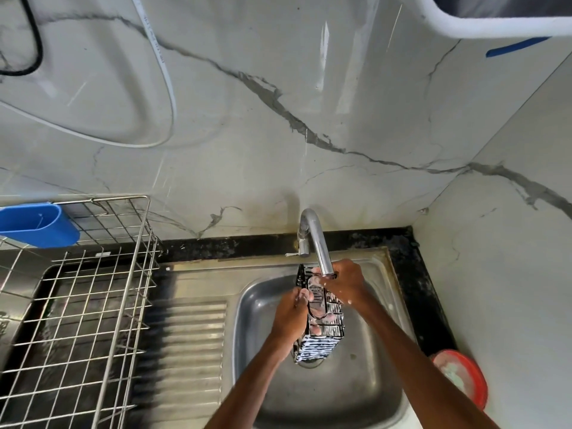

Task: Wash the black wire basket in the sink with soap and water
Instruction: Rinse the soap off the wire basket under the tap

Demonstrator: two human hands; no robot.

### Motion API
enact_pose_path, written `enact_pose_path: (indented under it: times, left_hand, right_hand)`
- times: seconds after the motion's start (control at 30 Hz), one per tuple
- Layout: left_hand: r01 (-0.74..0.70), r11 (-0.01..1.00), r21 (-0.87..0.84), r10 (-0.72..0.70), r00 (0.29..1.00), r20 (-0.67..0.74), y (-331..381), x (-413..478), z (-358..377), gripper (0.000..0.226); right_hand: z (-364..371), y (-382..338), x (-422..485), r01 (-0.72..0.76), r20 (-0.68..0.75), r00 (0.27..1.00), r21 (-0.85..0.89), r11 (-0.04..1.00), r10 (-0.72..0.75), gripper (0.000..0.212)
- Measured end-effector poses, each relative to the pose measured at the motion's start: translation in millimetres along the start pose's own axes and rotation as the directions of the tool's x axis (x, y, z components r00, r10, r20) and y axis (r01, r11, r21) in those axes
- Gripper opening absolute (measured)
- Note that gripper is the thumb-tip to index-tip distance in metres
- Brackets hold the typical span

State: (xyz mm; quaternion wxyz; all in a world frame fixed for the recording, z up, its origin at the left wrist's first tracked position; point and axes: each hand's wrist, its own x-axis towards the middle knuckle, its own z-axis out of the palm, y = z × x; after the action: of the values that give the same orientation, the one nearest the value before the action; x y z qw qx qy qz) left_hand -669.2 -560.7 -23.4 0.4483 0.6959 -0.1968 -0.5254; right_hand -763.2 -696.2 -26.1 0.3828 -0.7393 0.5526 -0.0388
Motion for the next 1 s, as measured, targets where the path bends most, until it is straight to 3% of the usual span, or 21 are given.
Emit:
enact_pose_path:
  times: [0.17, 0.23, 0.37, 0.5, 0.63, 0.7, 0.77, 0.83, 0.93, 1.0]
  left_hand:
    - [-0.045, 0.998, 0.053, 0.044, 0.999, 0.023, -0.7, 3.3, -0.1, 0.026]
    - [-0.054, 0.997, 0.061, 0.050, 0.997, 0.061, -0.9, 5.2, -2.1, 0.027]
    - [-0.042, 0.997, 0.067, 0.034, 0.992, 0.118, -2.8, 1.7, -3.8, 0.027]
    - [-0.041, 0.997, 0.066, 0.032, 0.992, 0.123, 3.8, -6.1, -5.1, 0.025]
    - [-0.055, 0.997, 0.058, 0.045, 0.986, 0.161, 4.4, -7.9, -6.9, 0.027]
    - [-0.061, 0.995, 0.073, 0.052, 0.990, 0.129, 2.0, -3.6, -9.8, 0.027]
    - [-0.082, 0.991, 0.103, 0.070, 0.991, 0.116, 0.8, 2.2, -12.9, 0.028]
    - [-0.108, 0.989, 0.097, 0.098, 0.990, 0.100, 0.9, 5.7, -15.4, 0.028]
    - [-0.127, 0.988, 0.087, 0.118, 0.987, 0.111, -0.4, 5.0, -13.9, 0.033]
    - [-0.138, 0.983, 0.122, 0.123, 0.985, 0.121, -1.0, 1.1, -12.5, 0.033]
  right_hand:
    - [13.3, 8.2, -3.5, 0.062, -0.045, 0.997, -0.037, 0.997, -0.064, 0.037]
    - [22.2, 2.4, -11.5, 0.086, -0.074, 0.994, 0.022, 0.996, -0.085, 0.035]
    - [19.3, -12.8, -3.2, 0.029, -0.017, 0.999, 0.110, 0.993, -0.027, 0.005]
    - [13.4, -13.3, 14.6, -0.058, 0.144, 0.988, 0.042, 0.997, 0.051, 0.025]
    - [14.6, -19.4, 1.2, -0.123, 0.145, 0.982, -0.004, 0.992, 0.122, 0.042]
    - [20.8, -14.0, -10.7, 0.032, 0.123, 0.992, -0.131, 0.991, -0.016, 0.053]
    - [28.4, -2.7, -27.9, 0.276, 0.200, 0.953, -0.264, 0.924, -0.228, 0.058]
    - [31.2, 3.8, -47.4, 0.418, 0.247, 0.899, -0.237, 0.877, -0.362, 0.063]
    - [29.9, 8.0, -55.6, 0.480, 0.260, 0.870, -0.254, 0.839, -0.419, 0.068]
    - [22.3, 0.4, -40.9, 0.417, 0.270, 0.898, -0.266, 0.869, -0.348, 0.068]
